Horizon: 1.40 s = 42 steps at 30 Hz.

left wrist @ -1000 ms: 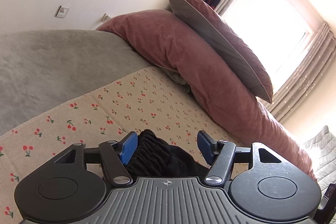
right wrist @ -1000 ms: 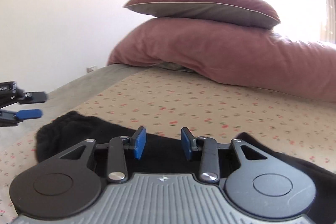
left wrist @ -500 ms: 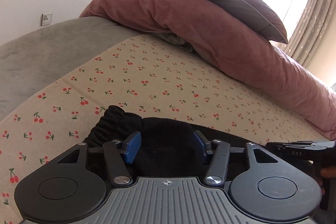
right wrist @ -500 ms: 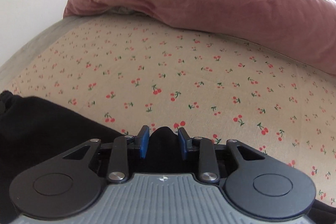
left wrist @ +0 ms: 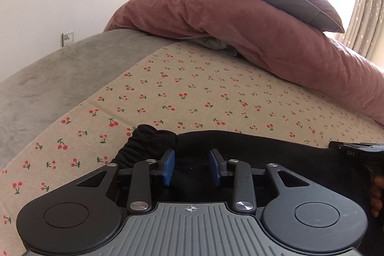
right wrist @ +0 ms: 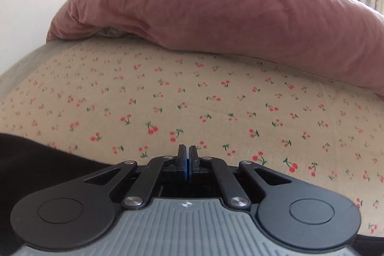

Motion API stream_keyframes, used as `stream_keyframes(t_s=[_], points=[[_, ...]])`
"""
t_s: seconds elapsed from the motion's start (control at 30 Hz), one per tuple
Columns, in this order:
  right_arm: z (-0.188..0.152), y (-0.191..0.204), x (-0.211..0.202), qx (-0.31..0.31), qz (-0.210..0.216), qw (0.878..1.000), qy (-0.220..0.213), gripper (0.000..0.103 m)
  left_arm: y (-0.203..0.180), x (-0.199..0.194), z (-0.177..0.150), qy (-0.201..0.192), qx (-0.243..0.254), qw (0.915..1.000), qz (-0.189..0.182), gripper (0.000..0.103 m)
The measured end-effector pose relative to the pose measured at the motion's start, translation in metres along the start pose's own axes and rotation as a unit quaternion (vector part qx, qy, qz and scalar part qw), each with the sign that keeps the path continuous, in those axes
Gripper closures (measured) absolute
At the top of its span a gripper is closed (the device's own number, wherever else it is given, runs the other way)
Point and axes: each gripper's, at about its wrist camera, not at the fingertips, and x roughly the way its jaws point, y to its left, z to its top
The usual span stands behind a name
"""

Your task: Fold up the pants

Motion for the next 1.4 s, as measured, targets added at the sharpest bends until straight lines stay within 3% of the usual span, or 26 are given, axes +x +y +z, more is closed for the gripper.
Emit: stream_keyframes(t_s=[0.07, 0.2, 0.27, 0.33, 0.4, 0.43, 0.47, 0.53, 0.57, 0.63, 0.67, 0.73, 0.8, 0.87, 0.9, 1.0, 1.13, 1.2, 1.33, 1.37, 1.4], points=[[-0.007, 0.004, 0.000, -0.012, -0.010, 1.000, -0.018, 0.103, 0.003, -0.001, 0.001, -0.001, -0.006, 1.0000, -0.006, 0.071], [-0.006, -0.020, -0.036, 0.050, 0.014, 0.996, -0.074, 0.103, 0.016, -0.017, 0.006, -0.028, -0.042, 0.9974, -0.051, 0.069], [-0.005, -0.036, -0.062, 0.091, 0.022, 0.991, -0.098, 0.101, 0.016, -0.032, 0.007, -0.059, -0.041, 0.9942, -0.080, 0.053], [-0.011, -0.045, -0.086, 0.110, 0.040, 0.988, -0.106, 0.100, 0.006, -0.037, 0.004, -0.068, -0.021, 0.9930, -0.095, 0.048], [-0.023, -0.037, -0.098, 0.097, 0.058, 0.989, -0.094, 0.099, -0.009, -0.029, -0.002, -0.049, -0.009, 0.9960, -0.074, 0.048], [-0.031, -0.028, -0.097, 0.077, 0.059, 0.993, -0.074, 0.099, -0.018, -0.019, -0.007, -0.022, 0.003, 0.9986, -0.047, 0.049], [-0.039, -0.018, -0.092, 0.049, 0.053, 0.996, -0.049, 0.100, -0.024, -0.009, -0.011, 0.001, 0.018, 0.9996, -0.020, 0.054], [-0.059, -0.017, -0.078, 0.009, 0.023, 1.000, -0.008, 0.101, -0.031, 0.001, -0.017, 0.000, 0.044, 0.9989, 0.014, 0.055], [-0.066, -0.029, -0.074, 0.016, 0.014, 1.000, -0.008, 0.103, -0.032, 0.003, -0.018, -0.001, 0.050, 0.9985, 0.024, 0.057], [-0.075, -0.081, -0.080, 0.094, 0.036, 0.994, -0.029, 0.103, -0.033, 0.002, -0.020, -0.003, 0.054, 0.9982, 0.027, 0.057], [-0.079, -0.108, -0.082, 0.131, 0.026, 0.991, -0.026, 0.103, -0.034, 0.002, -0.022, -0.004, 0.063, 0.9976, 0.029, 0.057], [-0.088, -0.157, -0.090, 0.168, 0.037, 0.985, -0.026, 0.103, -0.034, 0.001, -0.024, -0.005, 0.077, 0.9965, 0.031, 0.057], [-0.096, -0.195, -0.105, 0.179, -0.003, 0.984, -0.023, 0.103, -0.033, 0.001, -0.023, -0.002, 0.072, 0.9969, 0.032, 0.057], [-0.105, -0.216, -0.121, 0.161, -0.140, 0.977, -0.004, 0.103, -0.034, 0.000, -0.020, 0.003, 0.068, 0.9971, 0.034, 0.057], [-0.111, -0.225, -0.129, 0.148, -0.172, 0.974, 0.005, 0.103, -0.034, 0.000, -0.019, 0.005, 0.064, 0.9974, 0.034, 0.057], [-0.132, -0.250, -0.164, 0.155, -0.177, 0.972, 0.011, 0.099, -0.031, -0.001, -0.015, 0.007, 0.036, 0.9989, 0.031, 0.058], [-0.157, -0.262, -0.203, 0.135, -0.112, 0.984, 0.011, 0.094, -0.033, 0.002, -0.015, 0.005, 0.028, 0.9987, 0.042, 0.059], [-0.169, -0.269, -0.199, 0.139, -0.112, 0.984, 0.012, 0.093, -0.036, 0.003, -0.015, 0.004, 0.032, 0.9982, 0.050, 0.059], [-0.195, -0.314, -0.195, 0.195, -0.220, 0.956, -0.013, 0.099, -0.034, 0.004, -0.015, 0.001, 0.022, 0.9987, 0.047, 0.059], [-0.202, -0.328, -0.201, 0.226, -0.235, 0.945, -0.022, 0.103, -0.032, 0.003, -0.015, 0.002, 0.014, 0.9990, 0.043, 0.059], [-0.211, -0.343, -0.207, 0.265, -0.223, 0.937, -0.035, 0.103, -0.030, 0.003, -0.014, 0.002, 0.008, 0.9992, 0.040, 0.059]])
